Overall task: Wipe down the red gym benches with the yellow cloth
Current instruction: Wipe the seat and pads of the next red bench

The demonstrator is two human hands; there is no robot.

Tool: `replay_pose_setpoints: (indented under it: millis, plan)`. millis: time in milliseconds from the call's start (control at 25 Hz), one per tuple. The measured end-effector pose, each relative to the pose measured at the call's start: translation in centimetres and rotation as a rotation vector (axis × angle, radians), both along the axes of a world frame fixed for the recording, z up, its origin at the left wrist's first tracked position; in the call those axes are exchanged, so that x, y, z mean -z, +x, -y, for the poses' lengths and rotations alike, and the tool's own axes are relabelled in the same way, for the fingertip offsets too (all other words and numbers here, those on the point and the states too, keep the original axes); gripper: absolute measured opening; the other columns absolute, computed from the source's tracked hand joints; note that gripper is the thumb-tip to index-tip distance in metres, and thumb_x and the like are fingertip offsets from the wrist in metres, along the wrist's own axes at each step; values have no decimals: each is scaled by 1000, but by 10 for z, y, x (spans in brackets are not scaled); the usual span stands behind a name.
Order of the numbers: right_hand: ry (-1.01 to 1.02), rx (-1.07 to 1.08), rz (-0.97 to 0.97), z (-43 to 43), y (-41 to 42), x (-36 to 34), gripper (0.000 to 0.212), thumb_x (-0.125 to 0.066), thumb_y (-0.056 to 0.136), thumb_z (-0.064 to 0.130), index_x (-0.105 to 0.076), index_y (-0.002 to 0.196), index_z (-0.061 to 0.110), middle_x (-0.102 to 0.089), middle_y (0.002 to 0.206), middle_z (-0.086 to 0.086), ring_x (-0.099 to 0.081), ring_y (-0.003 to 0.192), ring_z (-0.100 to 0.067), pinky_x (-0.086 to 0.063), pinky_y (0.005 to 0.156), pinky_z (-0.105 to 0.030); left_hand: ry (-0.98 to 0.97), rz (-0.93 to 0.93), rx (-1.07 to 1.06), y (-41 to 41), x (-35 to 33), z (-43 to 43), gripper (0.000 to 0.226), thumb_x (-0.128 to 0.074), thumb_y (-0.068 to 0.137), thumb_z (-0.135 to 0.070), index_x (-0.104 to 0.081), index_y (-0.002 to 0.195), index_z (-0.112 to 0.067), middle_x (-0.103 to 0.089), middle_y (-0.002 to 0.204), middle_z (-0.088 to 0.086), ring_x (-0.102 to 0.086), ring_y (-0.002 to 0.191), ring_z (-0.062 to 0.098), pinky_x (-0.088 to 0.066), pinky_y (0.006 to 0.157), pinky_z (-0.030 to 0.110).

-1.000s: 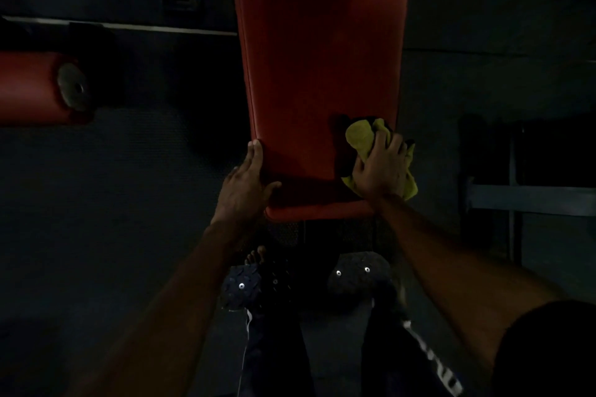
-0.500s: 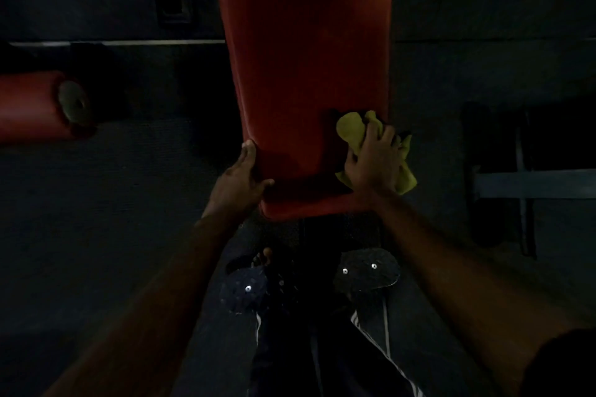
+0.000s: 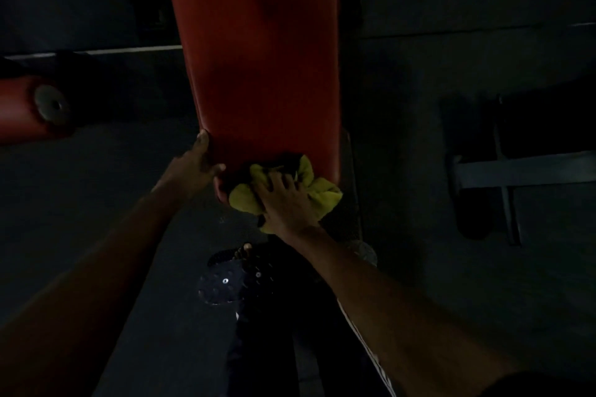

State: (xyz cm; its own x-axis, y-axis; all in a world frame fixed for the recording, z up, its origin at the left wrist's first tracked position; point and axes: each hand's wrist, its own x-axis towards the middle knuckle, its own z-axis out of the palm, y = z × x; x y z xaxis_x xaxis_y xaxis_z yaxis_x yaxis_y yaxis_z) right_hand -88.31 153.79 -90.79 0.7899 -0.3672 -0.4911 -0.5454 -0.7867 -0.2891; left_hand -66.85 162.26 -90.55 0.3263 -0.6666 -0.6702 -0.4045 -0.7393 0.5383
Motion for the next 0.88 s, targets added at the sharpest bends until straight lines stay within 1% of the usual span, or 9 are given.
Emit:
replay_pose_setpoints:
  millis: [80, 120, 200, 320, 400, 480, 560, 720, 880]
  plan:
    - [-8, 6, 31, 20, -23, 4, 119, -89, 64, 40, -19, 159, 26, -42, 142, -8, -47, 121, -36, -43, 99, -52, 14, 31, 44, -6, 3, -2, 97, -58, 100, -34, 19, 158, -21, 3, 169, 9, -44, 140, 29, -33, 118, 52]
    - [-7, 73, 37, 31, -34, 7, 118, -88, 65, 38, -17, 159, 28, -41, 144, -8, -46, 122, -36, -42, 102, -52, 30, 58, 73, -6, 7, -4, 98, -56, 101, -38, 22, 157, -20, 9, 168, 9, -47, 138, 28, -30, 119, 54]
    - [-25, 240, 61, 50, -54, 9, 100, -79, 74, 32, -23, 157, 27, -39, 146, -12, -44, 126, -38, -40, 104, -50, 63, 84, 126, -1, 12, -6, 98, -52, 101, -46, 25, 156, -19, 12, 168, 9, -49, 137, 25, -23, 121, 57]
    - [-85, 412, 54, 56, -60, 8, 75, -72, 82, 26, -38, 149, 19, -38, 145, -17, -43, 126, -41, -38, 104, -51, 33, 104, 173, 2, 16, -10, 99, -47, 100, -56, 30, 154, -24, 14, 167, 7, -37, 145, 24, -20, 122, 58]
    - [-91, 500, 14, 39, -48, 5, 72, -73, 84, 27, -39, 146, 18, -36, 146, -18, -41, 127, -41, -38, 105, -53, 12, 95, 180, 5, 15, -9, 100, -46, 98, -61, 30, 153, -28, 12, 168, 6, -33, 147, 29, -25, 120, 59]
    - [-92, 550, 22, 12, -33, 2, 71, -74, 83, 28, -40, 145, 17, -35, 147, -21, -41, 126, -41, -42, 103, -57, 0, 74, 175, 8, 13, -12, 99, -50, 99, -54, 26, 155, -23, 8, 168, 9, -35, 146, 32, -29, 120, 55]
    - [-84, 531, 35, -13, -19, 2, 75, -74, 82, 29, -38, 147, 16, -33, 148, -23, -42, 127, -42, -43, 102, -58, -25, 101, 271, 16, 15, -12, 99, -52, 99, -49, 20, 157, -14, 0, 168, 15, -34, 146, 33, -29, 120, 53]
    - [-24, 441, -21, -59, 12, 5, 85, -74, 84, 33, -29, 154, 18, -30, 151, -21, -39, 132, -41, -40, 108, -57, 10, 262, 565, 42, 21, -30, 88, -49, 103, -42, 12, 159, -13, 7, 168, 10, -6, 155, 27, -9, 123, 49]
    - [10, 352, -45, -50, 14, 1, 79, -76, 82, 34, -36, 149, 22, -34, 147, -17, -41, 129, -37, -44, 103, -54, -60, 208, 571, 50, 24, -23, 81, -49, 103, -31, 7, 160, -16, 8, 168, 6, -3, 156, 25, -6, 123, 47]
